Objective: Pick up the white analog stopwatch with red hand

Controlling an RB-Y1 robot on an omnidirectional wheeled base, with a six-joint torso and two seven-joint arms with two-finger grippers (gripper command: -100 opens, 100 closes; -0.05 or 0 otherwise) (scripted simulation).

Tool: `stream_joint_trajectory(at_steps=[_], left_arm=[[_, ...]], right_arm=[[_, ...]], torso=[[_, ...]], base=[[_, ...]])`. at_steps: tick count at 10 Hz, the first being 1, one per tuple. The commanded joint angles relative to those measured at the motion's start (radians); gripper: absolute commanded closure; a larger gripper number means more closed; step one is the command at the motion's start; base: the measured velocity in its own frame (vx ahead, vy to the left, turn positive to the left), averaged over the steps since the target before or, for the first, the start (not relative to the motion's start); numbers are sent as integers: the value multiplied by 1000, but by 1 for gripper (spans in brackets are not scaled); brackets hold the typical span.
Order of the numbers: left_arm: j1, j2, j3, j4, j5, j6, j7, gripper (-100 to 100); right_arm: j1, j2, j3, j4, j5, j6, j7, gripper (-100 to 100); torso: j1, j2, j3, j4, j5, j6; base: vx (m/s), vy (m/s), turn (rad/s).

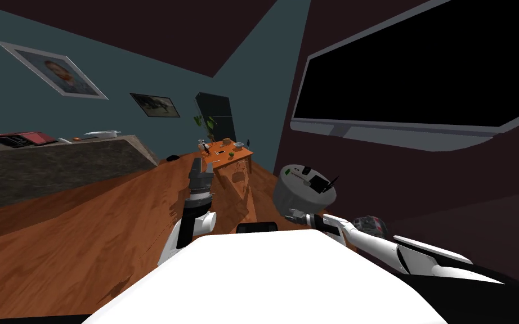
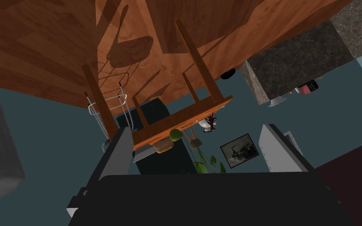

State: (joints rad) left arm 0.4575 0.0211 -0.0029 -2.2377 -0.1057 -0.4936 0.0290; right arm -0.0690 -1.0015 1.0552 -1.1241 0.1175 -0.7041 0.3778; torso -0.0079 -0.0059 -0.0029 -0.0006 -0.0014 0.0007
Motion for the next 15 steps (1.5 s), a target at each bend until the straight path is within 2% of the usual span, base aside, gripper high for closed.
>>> stream_joint_trajectory(at_steps=[1, 2, 5, 6, 7, 8, 9, 10, 11, 12, 14, 15], left_arm=[[0, 0, 0, 0, 0, 0, 0, 0], [0, 0, 0, 0, 0, 0, 0, 0], [0, 0, 0, 0, 0, 0, 0, 0], [0, 0, 0, 0, 0, 0, 0, 0], [0, 0, 0, 0, 0, 0, 0, 0], [0, 0, 0, 0, 0, 0, 0, 0], [0, 0, 0, 0, 0, 0, 0, 0], [0, 0, 0, 0, 0, 0, 0, 0], [0, 0, 0, 0, 0, 0, 0, 0], [0, 0, 0, 0, 0, 0, 0, 0], [0, 0, 0, 0, 0, 0, 0, 0], [0, 0, 0, 0, 0, 0, 0, 0]], right_arm=[[-9, -32, 19, 40, -5, -8, -1, -100], [-20, -72, 54, 66, -14, -12, 5, -100], [-20, -72, 54, 94, -14, -12, 5, -100], [-30, -109, 86, 122, -24, -15, 11, -100], [-30, -109, 86, 138, -24, -15, 11, -100], [-38, -143, 117, 174, -34, -17, 17, -100], [-38, -143, 117, 183, -34, -17, 17, -100], [-46, -175, 145, 215, -43, -19, 22, -100], [-46, -175, 145, 210, -43, -19, 22, -100], [-46, -175, 145, 236, -43, -19, 22, -100], [-57, -232, 191, 308, -63, -21, 30, -100], [-57, -232, 191, 305, -63, -21, 30, -100]], torso=[[0, 0, 0, 0, 0, 0], [1, 1, 0, 0, 0, 1], [3, 4, 2, 0, 0, 1], [5, 5, 3, 1, 1, 1], [4, 3, 2, 1, 1, 0], [2, 2, 1, 0, 0, 1], [-1, 0, 0, 0, 0, 0], [-1, 0, 0, 0, -1, 1], [0, -1, 0, 0, 0, 0], [1, 0, 0, 0, -1, 1], [2, 2, 1, 0, 0, 0], [0, -1, -1, 0, 0, 0]], base=[[73, -61, 111], [73, -75, 220], [28, -38, 12], [49, -30, 219], [70, -74, 118], [93, -106, 160], [80, -98, 114], [94, -88, 199], [75, -81, 97], [28, -38, -18], [84, -84, 207], [103, -132, 85]])
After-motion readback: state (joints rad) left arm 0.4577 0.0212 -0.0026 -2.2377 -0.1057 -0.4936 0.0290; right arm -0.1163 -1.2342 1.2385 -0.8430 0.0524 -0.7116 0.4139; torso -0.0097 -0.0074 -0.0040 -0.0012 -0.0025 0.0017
